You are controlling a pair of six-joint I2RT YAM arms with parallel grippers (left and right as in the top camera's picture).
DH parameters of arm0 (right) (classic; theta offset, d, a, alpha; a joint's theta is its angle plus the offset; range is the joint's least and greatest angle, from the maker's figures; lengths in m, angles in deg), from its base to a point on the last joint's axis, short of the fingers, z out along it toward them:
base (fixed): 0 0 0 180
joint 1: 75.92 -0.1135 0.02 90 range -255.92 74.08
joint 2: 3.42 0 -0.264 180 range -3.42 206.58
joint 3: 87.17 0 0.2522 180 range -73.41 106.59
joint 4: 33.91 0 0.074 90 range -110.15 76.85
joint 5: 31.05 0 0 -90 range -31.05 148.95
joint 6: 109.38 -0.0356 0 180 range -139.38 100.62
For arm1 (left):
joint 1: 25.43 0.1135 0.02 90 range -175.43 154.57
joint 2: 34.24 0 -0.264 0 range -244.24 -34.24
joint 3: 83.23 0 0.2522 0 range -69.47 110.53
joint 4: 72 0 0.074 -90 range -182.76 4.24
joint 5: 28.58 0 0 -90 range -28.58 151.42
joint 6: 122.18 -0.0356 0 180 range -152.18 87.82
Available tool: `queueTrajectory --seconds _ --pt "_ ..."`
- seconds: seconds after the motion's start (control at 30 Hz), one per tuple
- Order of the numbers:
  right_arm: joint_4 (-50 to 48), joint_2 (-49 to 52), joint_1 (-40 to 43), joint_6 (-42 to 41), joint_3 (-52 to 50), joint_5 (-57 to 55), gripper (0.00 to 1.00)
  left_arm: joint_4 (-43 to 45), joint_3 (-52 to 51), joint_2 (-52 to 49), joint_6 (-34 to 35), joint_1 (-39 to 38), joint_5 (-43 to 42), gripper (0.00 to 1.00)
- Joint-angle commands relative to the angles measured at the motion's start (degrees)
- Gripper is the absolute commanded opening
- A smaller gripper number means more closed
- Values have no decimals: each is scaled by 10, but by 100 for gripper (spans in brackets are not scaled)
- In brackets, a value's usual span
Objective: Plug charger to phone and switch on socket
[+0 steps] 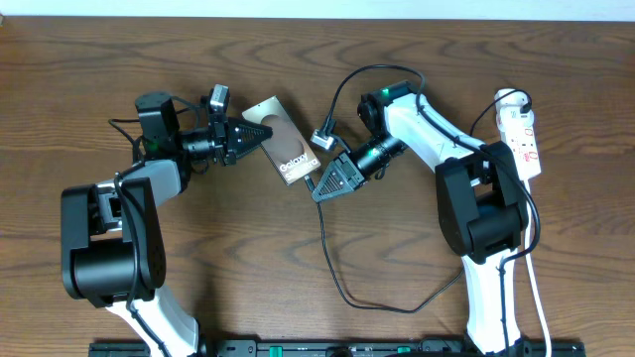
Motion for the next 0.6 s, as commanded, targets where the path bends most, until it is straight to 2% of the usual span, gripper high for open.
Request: queueTrajectory --seconds 0.0,0.57 --pt "-2 6 -9 -4 -1 18 1 3 -3 3 -7 -2 -33 7" --pt "-4 6 -9 -11 -1 5 1 3 -3 3 -7 -2 -33 7"
